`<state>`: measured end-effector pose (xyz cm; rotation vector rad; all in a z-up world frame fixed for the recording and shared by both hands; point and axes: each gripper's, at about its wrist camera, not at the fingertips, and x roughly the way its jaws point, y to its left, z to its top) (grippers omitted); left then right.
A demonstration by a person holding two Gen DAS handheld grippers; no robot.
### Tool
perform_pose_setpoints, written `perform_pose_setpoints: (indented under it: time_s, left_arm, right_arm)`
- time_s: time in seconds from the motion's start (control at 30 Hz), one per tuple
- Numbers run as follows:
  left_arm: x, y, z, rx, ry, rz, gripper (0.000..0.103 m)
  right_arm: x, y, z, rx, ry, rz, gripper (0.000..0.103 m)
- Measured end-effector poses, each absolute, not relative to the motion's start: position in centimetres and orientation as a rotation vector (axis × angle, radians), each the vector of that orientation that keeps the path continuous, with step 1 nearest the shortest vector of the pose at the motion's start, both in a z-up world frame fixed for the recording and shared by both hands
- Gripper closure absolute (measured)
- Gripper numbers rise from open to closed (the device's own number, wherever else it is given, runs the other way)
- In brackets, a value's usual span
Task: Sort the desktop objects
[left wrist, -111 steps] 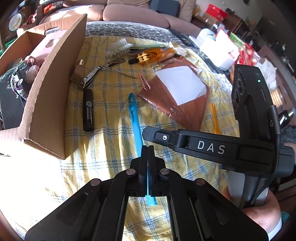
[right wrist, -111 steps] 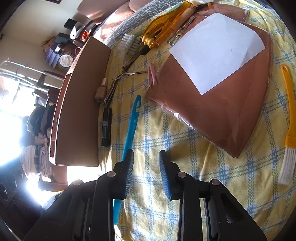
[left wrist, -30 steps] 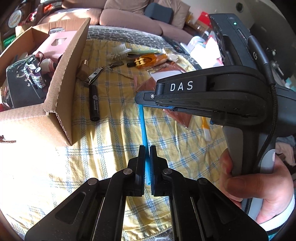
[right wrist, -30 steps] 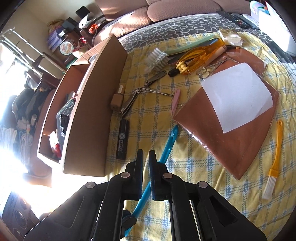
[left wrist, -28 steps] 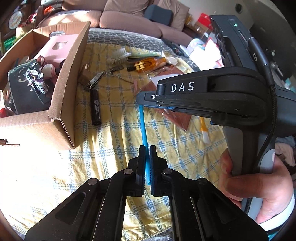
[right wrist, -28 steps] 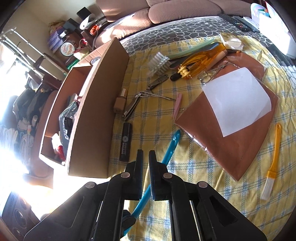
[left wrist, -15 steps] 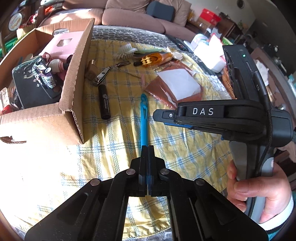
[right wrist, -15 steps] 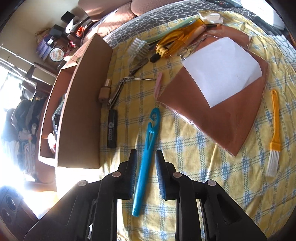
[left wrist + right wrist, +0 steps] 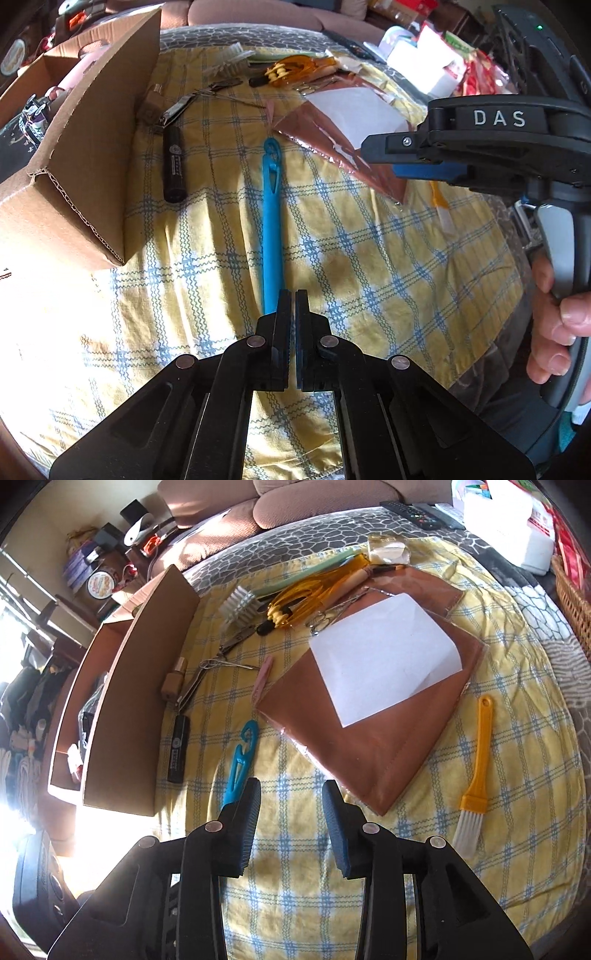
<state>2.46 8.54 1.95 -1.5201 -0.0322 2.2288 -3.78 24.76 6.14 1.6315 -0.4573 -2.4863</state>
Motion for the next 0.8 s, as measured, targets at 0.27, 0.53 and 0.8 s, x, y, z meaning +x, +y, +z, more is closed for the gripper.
perform_pose_setpoints:
  time_s: [0.27, 0.53, 0.8]
  left_arm:
    - [2.4, 9.3, 1.8, -1.522, -0.001, 2.242, 0.097]
    - [2.5, 8.5, 0.9, -1.534, -0.079, 2.214, 0.103]
    - [2.6, 8.9, 0.7, -1.539, -0.192, 2.108, 0.103]
  right_arm:
    - [-3.2, 30.6, 6.8, 1.680, -0.435, -2.610, 0.057]
    - [-2.7, 30.1, 6.1, 1.615, -0.607, -2.476, 0.057]
    - [-3.5, 24.4, 4.1, 1.613, -0.647, -2.295, 0.067]
